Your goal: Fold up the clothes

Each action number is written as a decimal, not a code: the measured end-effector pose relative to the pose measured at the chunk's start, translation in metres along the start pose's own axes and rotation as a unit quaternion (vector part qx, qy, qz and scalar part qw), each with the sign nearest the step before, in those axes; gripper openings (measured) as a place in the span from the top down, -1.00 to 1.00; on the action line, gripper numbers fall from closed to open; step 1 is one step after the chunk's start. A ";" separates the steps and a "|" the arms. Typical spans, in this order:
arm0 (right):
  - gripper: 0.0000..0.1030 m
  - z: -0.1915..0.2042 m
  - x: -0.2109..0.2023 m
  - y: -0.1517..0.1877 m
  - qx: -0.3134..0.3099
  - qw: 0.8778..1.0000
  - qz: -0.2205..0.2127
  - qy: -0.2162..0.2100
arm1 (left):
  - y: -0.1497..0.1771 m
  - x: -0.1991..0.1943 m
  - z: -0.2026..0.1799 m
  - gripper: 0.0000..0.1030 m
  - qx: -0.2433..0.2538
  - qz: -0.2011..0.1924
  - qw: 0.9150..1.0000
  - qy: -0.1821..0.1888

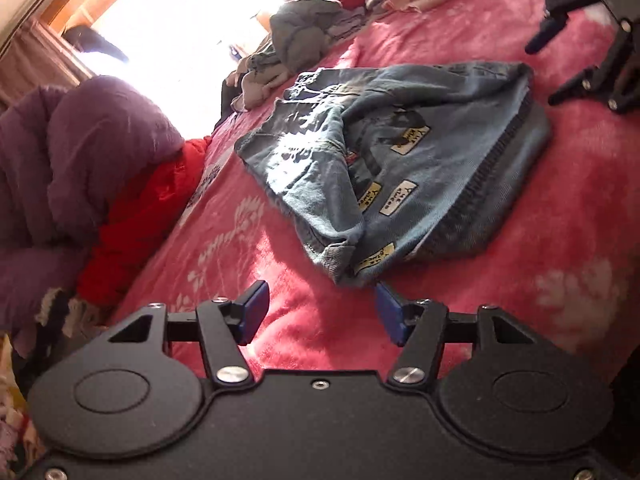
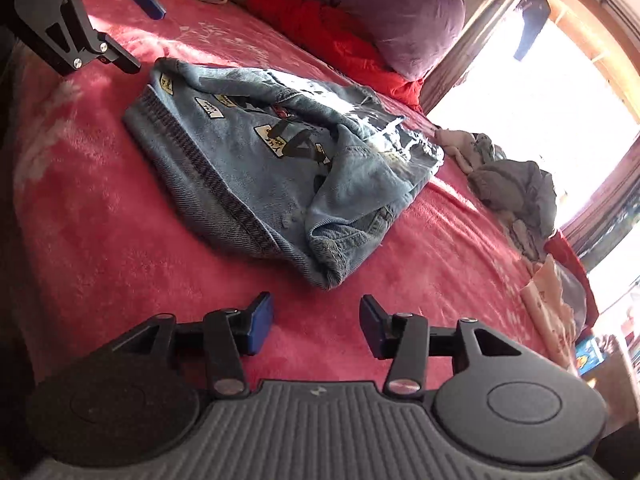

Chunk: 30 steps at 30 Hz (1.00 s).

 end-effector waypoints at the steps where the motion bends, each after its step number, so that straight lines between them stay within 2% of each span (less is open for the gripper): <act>1: 0.04 0.003 0.002 -0.001 -0.014 1.000 -0.003 0.007 | 0.000 0.002 -0.007 -0.15 0.029 0.000 1.000 -0.004; 3: 0.03 0.008 0.006 -0.003 -0.038 0.999 -0.011 0.021 | 0.002 0.008 -0.021 -0.15 0.082 -0.005 0.997 -0.014; 6: 0.04 0.012 0.012 -0.004 -0.053 0.998 -0.024 0.037 | 0.001 0.015 -0.030 -0.15 0.124 -0.027 0.991 -0.030; 11: 0.07 0.016 0.018 -0.010 -0.071 0.993 -0.048 0.078 | -0.004 0.019 -0.026 -0.16 0.141 -0.070 0.985 -0.072; 14: 0.10 0.015 0.017 -0.012 -0.077 0.990 -0.066 0.099 | -0.007 0.021 -0.024 -0.05 0.146 -0.082 0.982 -0.092; 16: 0.11 0.014 0.019 -0.011 -0.077 0.990 -0.067 0.095 | -0.007 0.027 -0.024 0.14 0.145 -0.077 0.982 -0.089; 19: 0.25 0.016 0.022 -0.011 -0.080 0.990 -0.070 0.090 | -0.009 0.032 -0.028 0.47 0.146 -0.077 0.983 -0.085; 22: 0.47 0.016 0.025 -0.012 -0.075 0.992 -0.067 0.077 | -0.012 0.031 -0.031 0.61 0.144 -0.078 0.983 -0.085; 23: 0.61 0.015 0.026 -0.013 -0.067 0.993 -0.063 0.069 | -0.012 0.030 -0.031 0.64 0.140 -0.076 0.984 -0.084; 24: 0.65 0.014 0.027 -0.013 -0.058 0.995 -0.057 0.063 | -0.012 0.029 -0.031 0.75 0.137 -0.074 0.984 -0.082; 30: 0.75 0.005 0.011 -0.017 -0.020 0.998 -0.055 0.032 | -0.011 0.009 -0.031 0.81 0.132 -0.070 0.986 -0.072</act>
Point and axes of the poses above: each gripper's, at about its wrist camera, not at the fingertips, and x roughly the way its jaws point, z to its left, y to its underside, the point moved 4 cm from there along x, roughly the way its jaws point
